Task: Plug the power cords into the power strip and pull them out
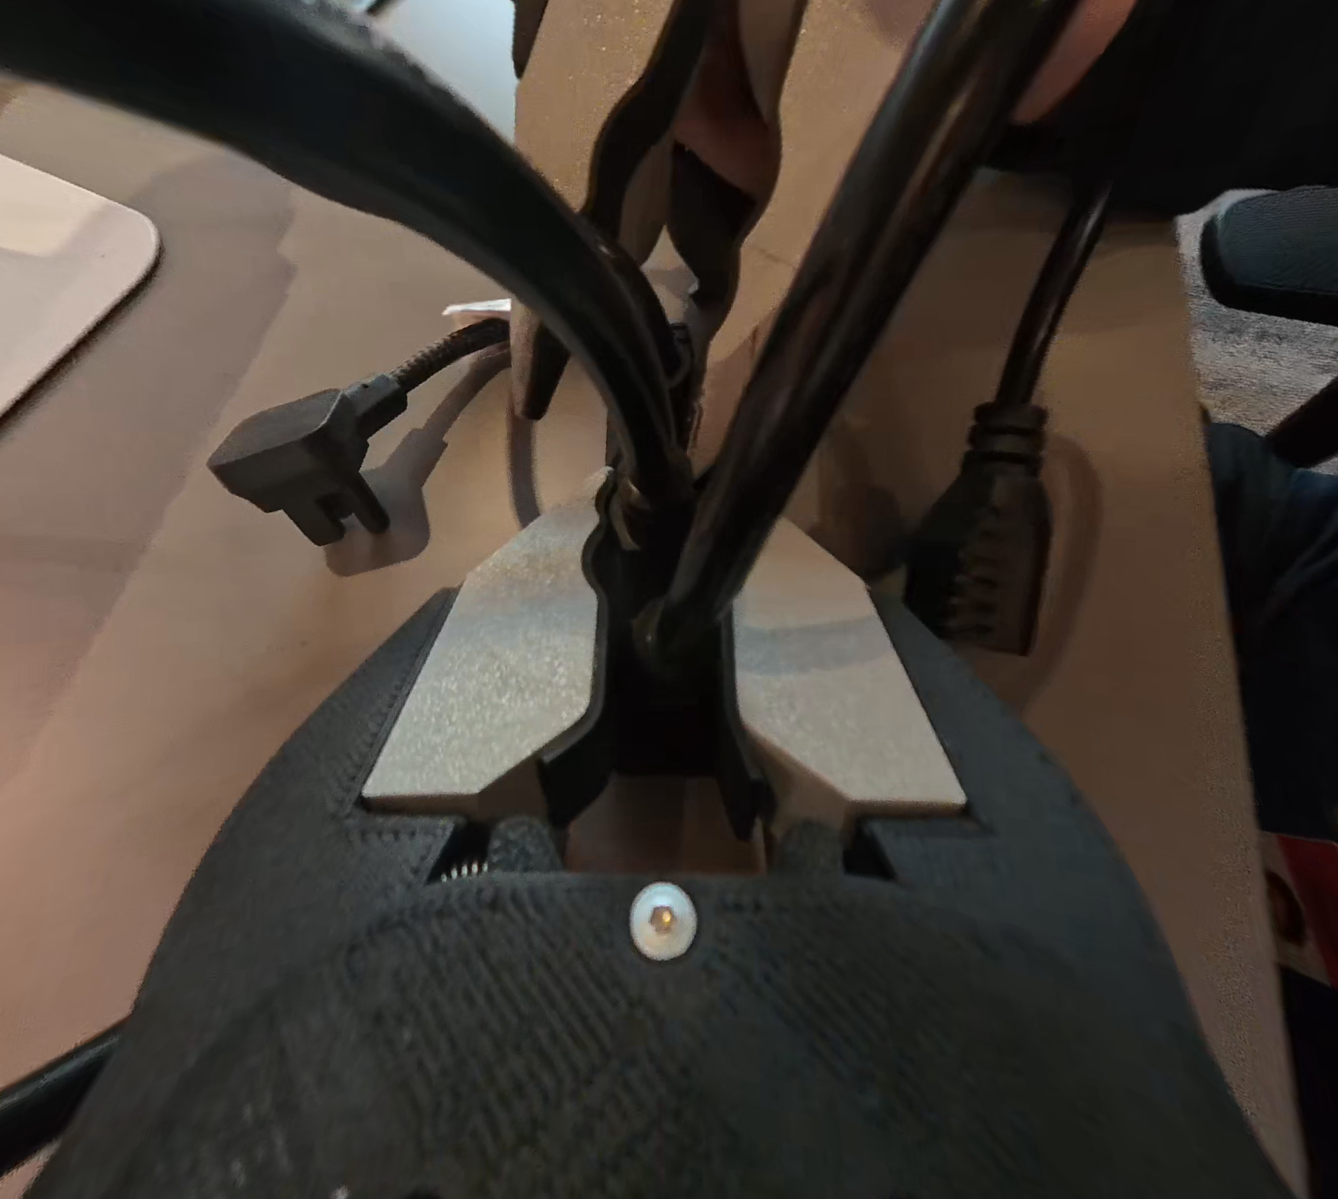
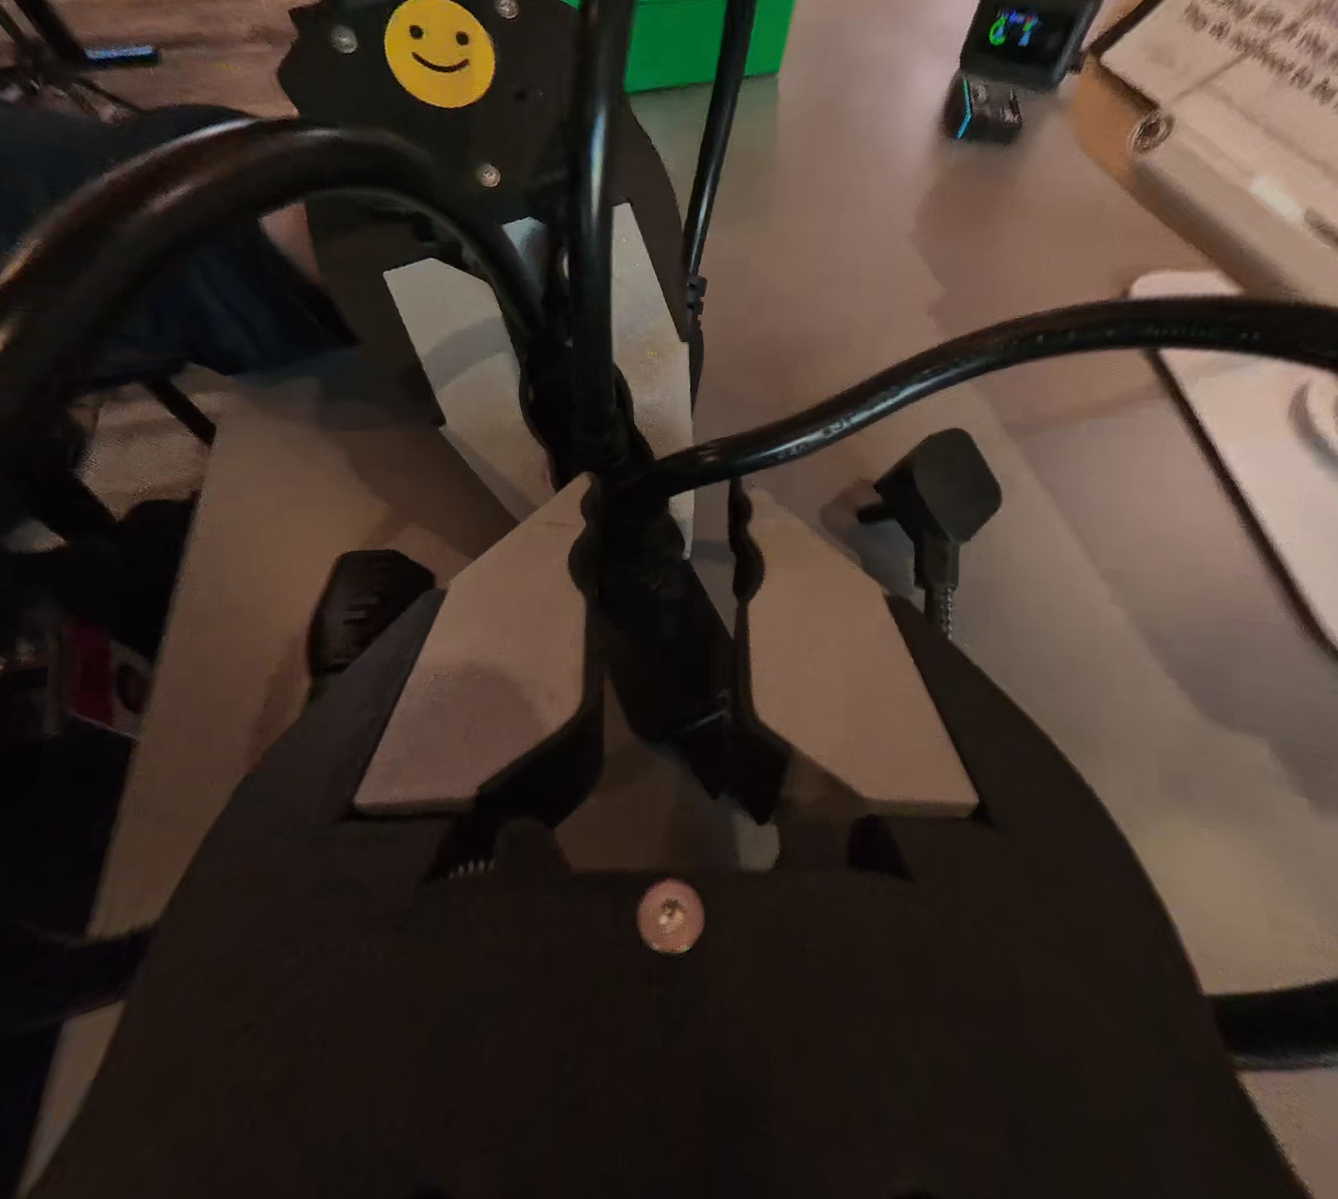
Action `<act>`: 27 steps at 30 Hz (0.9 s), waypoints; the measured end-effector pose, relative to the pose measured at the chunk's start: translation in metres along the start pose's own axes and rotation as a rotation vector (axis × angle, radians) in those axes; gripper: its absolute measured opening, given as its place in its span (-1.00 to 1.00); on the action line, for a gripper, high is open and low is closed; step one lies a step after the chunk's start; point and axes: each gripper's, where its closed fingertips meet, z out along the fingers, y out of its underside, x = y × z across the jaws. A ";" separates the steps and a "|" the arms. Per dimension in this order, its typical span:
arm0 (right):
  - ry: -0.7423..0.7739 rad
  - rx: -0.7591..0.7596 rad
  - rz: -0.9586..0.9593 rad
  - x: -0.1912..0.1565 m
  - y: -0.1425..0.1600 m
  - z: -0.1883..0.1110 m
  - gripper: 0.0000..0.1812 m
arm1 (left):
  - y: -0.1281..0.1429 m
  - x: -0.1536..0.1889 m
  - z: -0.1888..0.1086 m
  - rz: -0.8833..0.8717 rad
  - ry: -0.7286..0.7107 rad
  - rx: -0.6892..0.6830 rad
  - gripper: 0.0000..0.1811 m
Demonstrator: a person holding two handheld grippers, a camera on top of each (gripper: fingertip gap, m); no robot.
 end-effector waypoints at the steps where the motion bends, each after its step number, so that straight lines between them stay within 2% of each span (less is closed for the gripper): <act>1: 0.004 0.002 -0.018 0.005 -0.002 0.004 -0.65 | 0.000 -0.007 -0.001 0.000 -0.009 0.014 -0.74; 6: -0.114 0.116 0.034 0.008 -0.012 0.016 -0.78 | 0.004 -0.017 -0.012 -0.072 0.053 0.022 -0.74; 11: -0.054 0.212 -0.004 0.013 -0.029 -0.002 -0.79 | -0.004 -0.018 -0.023 -0.247 0.186 0.100 -0.75; 13: -0.040 0.222 -0.007 0.015 -0.030 -0.007 -0.77 | -0.008 -0.021 -0.025 -0.333 0.261 0.115 -0.75; 15: -0.081 0.220 0.008 0.010 -0.029 -0.008 -0.66 | -0.013 -0.024 -0.028 -0.411 0.359 0.122 -0.75; 20: -0.109 0.114 -0.049 0.002 -0.010 0.000 -0.52 | -0.016 -0.024 -0.042 -0.584 0.590 0.207 -0.75; 24: -0.104 0.043 -0.184 -0.011 0.000 0.007 -0.52 | -0.011 -0.021 -0.044 -0.505 0.556 0.195 -0.75; 27: -0.055 -0.098 -0.296 -0.013 0.024 0.017 -0.51 | -0.012 -0.019 -0.038 -0.458 0.516 0.179 -0.75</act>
